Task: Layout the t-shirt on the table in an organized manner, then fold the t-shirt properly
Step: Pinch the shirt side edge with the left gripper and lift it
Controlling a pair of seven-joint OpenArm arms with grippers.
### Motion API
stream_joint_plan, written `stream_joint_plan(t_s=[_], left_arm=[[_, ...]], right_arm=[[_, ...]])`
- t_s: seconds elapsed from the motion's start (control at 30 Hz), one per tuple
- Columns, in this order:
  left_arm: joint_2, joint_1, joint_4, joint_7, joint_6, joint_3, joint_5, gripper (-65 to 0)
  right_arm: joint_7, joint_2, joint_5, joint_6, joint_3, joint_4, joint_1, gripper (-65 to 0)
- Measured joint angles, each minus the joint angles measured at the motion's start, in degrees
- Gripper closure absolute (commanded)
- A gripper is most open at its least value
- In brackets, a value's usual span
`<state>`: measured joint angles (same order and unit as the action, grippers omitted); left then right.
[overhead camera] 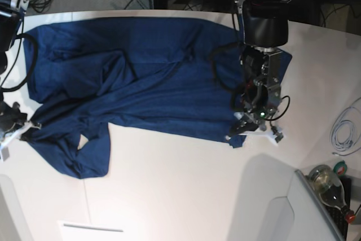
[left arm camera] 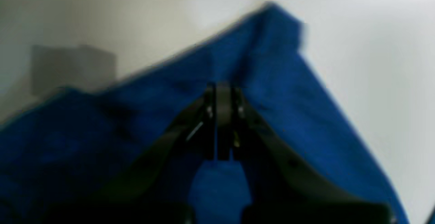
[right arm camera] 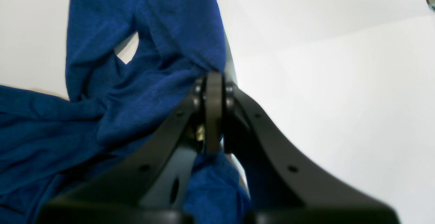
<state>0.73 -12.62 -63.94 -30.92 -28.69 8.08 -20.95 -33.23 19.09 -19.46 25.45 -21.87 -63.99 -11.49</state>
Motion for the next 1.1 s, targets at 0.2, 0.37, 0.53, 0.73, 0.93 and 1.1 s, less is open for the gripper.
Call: stream_joint_plan(t_s=[0.2, 0.37, 0.53, 0.73, 0.93, 1.1], left_arm=[[-3.67, 4.31, -0.37, 4.66, -4.35, -0.37, -0.02, 0.0], [-4.83, 7.26, -0.55, 5.46, -4.55, 0.02, -0.02, 0.0], [-4.26, 10.51, -8.46, 4.11, -5.46, 1.16, -0.96, 0.0], [-2.56, 5.64, -9.94, 5.11, -4.98, -4.72, -0.26, 0.0], [-2.21, 2.49, 4.46, 8.55, -4.98, -8.48, -0.17, 0.0], [-4.72, 4.63, 5.46, 12.98, -4.35, -8.13, 0.04, 0.0]], right_arm=[[0.0, 0.0, -0.02, 0.0, 0.0, 0.0, 0.24, 0.0], [0.0, -0.04, -0.22, 0.0, 0.0, 0.0, 0.28, 0.0], [0.0, -0.15, 0.0, 0.0, 0.0, 0.0, 0.28, 0.0], [0.0, -0.2, -0.26, 0.0, 0.02, 0.0, 0.28, 0.0], [-0.04, -0.2, -0.17, 0.0, 0.0, 0.0, 0.28, 0.0], [0.0, -0.22, -0.02, 0.0, 0.02, 0.0, 1.49, 0.0]])
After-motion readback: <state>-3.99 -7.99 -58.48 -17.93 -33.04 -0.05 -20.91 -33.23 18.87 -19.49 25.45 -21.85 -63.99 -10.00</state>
